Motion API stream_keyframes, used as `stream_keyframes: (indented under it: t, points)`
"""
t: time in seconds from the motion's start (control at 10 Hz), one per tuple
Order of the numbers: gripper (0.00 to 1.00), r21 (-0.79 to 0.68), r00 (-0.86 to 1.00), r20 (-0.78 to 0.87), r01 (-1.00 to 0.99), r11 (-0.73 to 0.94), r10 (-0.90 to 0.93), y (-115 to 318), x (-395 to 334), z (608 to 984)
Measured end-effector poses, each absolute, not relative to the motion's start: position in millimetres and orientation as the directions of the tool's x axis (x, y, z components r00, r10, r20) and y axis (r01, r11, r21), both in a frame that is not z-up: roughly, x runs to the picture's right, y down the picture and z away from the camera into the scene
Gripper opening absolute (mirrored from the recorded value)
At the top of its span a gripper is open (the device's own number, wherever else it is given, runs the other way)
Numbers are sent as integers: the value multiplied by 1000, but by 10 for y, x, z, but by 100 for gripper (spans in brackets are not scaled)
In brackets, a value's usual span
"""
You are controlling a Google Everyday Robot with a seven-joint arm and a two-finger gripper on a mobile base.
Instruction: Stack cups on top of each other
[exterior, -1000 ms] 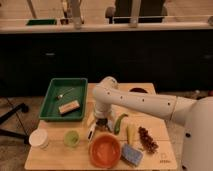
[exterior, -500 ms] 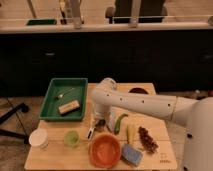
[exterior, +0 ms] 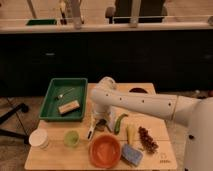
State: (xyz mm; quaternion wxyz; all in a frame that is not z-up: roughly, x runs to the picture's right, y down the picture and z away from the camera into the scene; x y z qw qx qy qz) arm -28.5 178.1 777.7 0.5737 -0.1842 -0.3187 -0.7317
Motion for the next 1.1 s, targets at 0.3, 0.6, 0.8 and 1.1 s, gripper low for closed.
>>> stream_keyframes:
  t: [0.3,0.6,0.8,1.1]
  points:
    - [0,215,-245,653,967,-135,-717,1626,-332,7655]
    - [0,165,-188,666,981,-103,-721,1340,-398,7374]
    - [0,157,-176,664,983,-94,-727,1242,-575,7234]
    - [0,168,-191,652,980,-106,-734,1204,-927,7069]
